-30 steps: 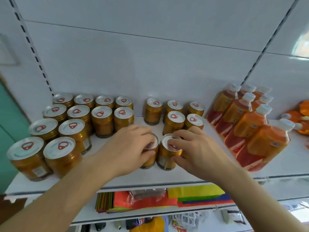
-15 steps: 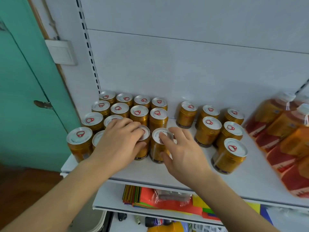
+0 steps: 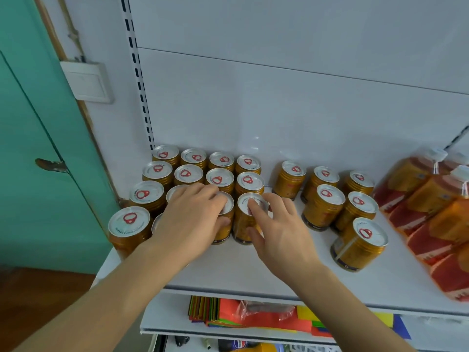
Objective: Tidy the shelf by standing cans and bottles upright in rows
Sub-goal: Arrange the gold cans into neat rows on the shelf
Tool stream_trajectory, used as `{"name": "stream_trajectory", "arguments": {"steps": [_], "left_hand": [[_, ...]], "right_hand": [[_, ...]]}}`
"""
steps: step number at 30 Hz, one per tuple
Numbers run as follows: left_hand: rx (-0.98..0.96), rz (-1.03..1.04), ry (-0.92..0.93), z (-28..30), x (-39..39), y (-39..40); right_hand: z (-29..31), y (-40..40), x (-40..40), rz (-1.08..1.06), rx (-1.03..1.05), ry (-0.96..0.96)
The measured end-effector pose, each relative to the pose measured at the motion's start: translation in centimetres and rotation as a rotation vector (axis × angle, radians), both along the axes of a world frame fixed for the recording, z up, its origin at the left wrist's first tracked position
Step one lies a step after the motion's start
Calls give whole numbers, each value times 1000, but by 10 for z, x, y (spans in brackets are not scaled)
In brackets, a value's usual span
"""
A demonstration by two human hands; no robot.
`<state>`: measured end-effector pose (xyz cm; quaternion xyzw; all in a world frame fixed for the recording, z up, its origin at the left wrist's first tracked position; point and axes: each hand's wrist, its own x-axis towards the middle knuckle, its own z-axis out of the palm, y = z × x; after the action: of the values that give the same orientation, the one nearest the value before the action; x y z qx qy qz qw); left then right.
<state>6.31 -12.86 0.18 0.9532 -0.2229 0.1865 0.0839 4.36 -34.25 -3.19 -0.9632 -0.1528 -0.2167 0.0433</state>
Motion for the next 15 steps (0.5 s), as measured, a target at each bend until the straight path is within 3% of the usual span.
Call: {"name": "stream_trajectory", "arguments": {"steps": [15], "left_hand": [[44,17,28,5,4,-4]], "right_hand": [[-3,7,-5,-56,-9,36]]}}
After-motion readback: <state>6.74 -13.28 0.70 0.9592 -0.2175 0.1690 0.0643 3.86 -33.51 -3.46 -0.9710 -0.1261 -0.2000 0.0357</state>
